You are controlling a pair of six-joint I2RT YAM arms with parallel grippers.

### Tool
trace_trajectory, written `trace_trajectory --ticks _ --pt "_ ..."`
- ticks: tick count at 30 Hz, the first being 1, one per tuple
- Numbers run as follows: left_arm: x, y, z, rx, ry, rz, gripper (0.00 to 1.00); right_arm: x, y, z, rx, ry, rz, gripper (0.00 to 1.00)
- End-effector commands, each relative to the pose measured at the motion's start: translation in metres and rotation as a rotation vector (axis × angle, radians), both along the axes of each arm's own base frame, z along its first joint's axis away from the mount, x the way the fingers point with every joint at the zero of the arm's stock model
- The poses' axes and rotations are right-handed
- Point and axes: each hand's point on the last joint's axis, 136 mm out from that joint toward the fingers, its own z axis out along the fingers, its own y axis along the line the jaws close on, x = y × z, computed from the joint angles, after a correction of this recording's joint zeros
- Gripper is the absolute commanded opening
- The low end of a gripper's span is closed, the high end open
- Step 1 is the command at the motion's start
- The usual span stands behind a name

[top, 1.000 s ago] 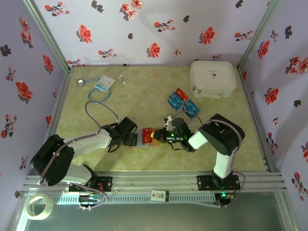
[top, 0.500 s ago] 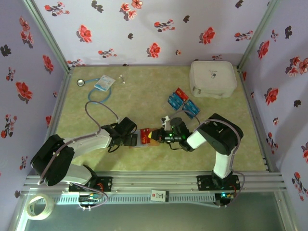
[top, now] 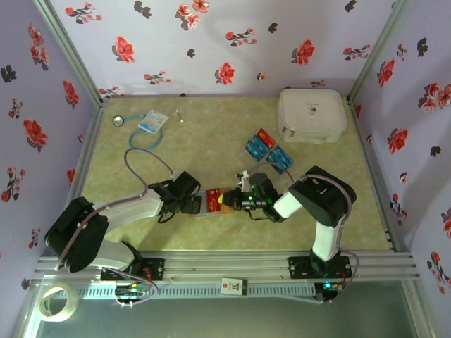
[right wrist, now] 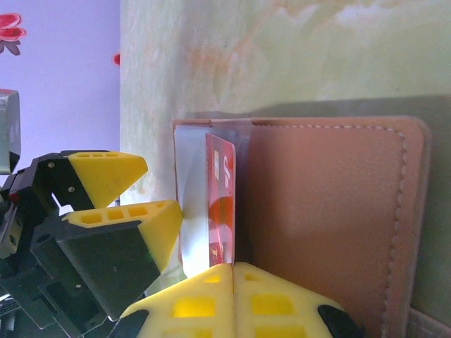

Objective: Put the credit cards into the card holder

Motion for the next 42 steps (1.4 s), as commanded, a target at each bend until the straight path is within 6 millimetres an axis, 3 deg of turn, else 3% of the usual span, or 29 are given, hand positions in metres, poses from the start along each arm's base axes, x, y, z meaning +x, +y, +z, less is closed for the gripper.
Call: trace_trajectory --ticks 1,31,37,42 --pt "-0.008 0.016 -0.007 0.052 0.014 0.021 1.0 -0.012 -0.006 -0.012 -0.037 0.023 0.019 0.0" --pt "-0.005 0.013 0.0 0.033 -0.003 0.02 1.0 -0.013 0.015 -0.012 -0.088 0.034 0.086 0.0" --pt "0.002 0.016 0.015 -0.039 -0.029 0.071 1.0 -0.009 0.015 0.002 -0.118 0.004 0.082 0.3" --pt "0.003 0.032 0.022 -0.053 -0.032 0.133 1.0 -0.005 0.016 0.019 -0.179 -0.045 0.1 0.45"
